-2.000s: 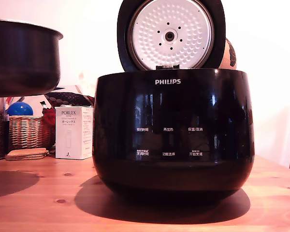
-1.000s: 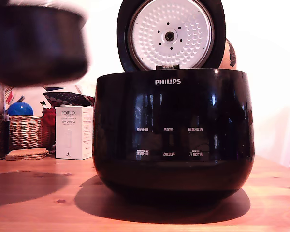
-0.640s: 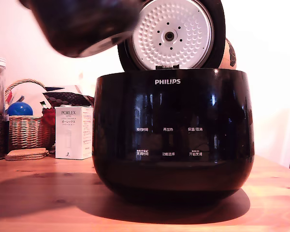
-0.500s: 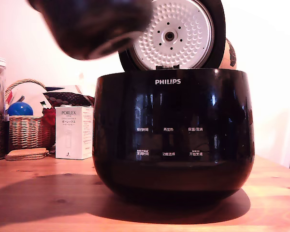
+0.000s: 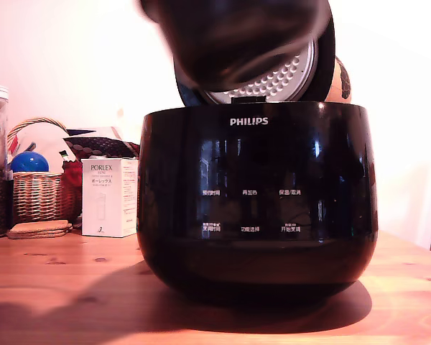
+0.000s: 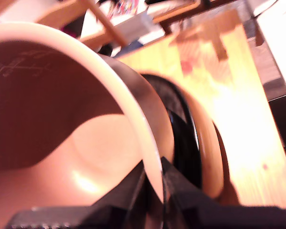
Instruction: Place the pot you are holding inside the rice cooker
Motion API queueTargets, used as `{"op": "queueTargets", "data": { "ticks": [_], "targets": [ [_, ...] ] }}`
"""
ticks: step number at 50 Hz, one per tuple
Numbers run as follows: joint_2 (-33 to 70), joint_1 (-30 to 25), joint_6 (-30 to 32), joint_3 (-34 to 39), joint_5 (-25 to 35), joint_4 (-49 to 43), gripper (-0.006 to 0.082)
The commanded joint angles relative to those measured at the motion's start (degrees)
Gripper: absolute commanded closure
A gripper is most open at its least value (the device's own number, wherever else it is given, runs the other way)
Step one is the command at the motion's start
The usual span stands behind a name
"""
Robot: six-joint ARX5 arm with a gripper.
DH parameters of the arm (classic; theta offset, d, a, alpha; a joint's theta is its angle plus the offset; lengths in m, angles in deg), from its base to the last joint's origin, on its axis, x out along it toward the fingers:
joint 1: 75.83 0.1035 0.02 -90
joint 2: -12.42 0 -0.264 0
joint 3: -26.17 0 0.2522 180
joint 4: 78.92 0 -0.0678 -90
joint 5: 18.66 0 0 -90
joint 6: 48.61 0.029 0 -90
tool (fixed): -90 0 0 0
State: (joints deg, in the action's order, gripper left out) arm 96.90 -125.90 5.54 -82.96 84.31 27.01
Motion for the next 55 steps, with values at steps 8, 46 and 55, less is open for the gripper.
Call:
{"op": "queueTargets", "data": {
  "ticks": [8,46,55],
  "targets": [
    [4.83,-0.94,2.89,-2.56,-5.95,-1.81,0.0791],
    [15.41,-1.01,2.89,-7.67,-9.35,-9.14,0.0791],
    [17.25,-1.11,2.86,-7.78,-9.35,-9.38,0.0791]
  ]
}}
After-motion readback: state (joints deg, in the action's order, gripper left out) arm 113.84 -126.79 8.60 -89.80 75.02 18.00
